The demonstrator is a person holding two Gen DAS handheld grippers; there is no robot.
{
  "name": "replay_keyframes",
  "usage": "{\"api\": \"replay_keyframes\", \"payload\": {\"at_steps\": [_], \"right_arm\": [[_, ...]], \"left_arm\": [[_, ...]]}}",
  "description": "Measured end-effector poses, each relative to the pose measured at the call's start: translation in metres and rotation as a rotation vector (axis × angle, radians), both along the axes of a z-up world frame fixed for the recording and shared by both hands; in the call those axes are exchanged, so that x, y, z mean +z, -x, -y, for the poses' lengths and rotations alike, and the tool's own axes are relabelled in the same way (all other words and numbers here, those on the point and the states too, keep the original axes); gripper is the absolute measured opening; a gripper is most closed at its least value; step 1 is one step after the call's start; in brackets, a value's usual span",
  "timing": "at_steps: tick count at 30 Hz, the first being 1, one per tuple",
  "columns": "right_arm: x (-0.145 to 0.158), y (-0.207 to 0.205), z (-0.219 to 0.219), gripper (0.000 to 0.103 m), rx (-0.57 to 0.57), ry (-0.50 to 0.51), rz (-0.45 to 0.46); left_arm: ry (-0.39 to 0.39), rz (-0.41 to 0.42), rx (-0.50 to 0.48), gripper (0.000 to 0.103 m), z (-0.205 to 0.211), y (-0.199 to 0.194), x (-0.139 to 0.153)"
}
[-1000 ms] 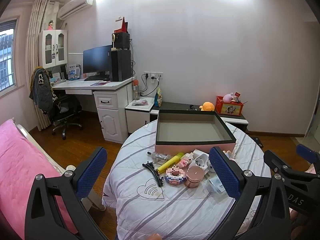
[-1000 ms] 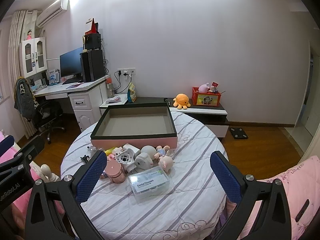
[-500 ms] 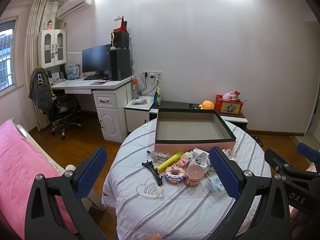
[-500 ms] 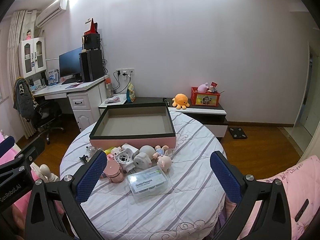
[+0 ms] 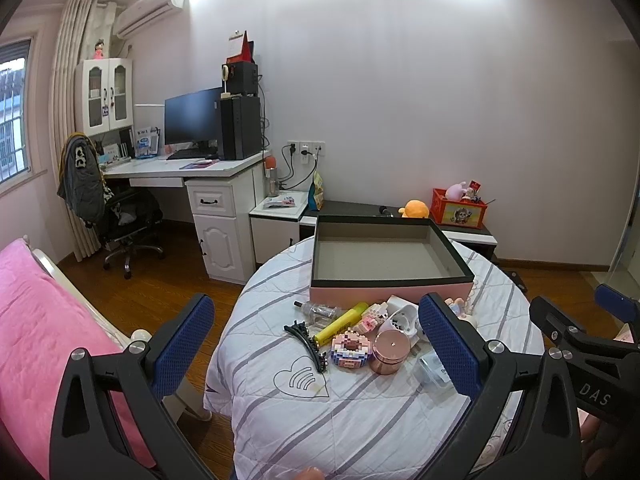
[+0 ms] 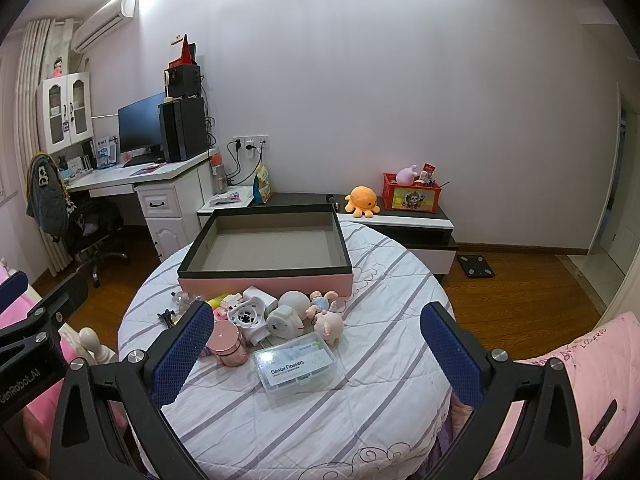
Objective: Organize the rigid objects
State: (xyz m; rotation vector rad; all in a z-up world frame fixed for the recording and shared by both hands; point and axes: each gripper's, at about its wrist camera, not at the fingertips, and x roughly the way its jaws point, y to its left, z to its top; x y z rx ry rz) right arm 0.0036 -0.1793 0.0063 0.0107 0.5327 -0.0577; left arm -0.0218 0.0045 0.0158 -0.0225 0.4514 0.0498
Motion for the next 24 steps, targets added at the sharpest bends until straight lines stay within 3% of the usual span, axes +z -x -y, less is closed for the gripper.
{"api": "replay_keyframes", "payload": {"at_steps": [9,17,24], "right_arm": [[-0.017,-0.016,0.008,0.103,-0.004,0.002,-0.048],[-0.068,-0.042,0.027,0.103,-0.008,-0.02,-0.175],[-0.111,-0.067,0.018,0.103,0.074,-0.027,-0.288]], "left_arm": [[0.006,-0.062,-0.003,0.103,-0.004,-0.019,-0.023],[0.008,-0.176,-0.004,0.103,-0.005,-0.05,-0.075],[0.022,-0.267,-0.035,0.103,0.0,-0.071,-0.112]]}}
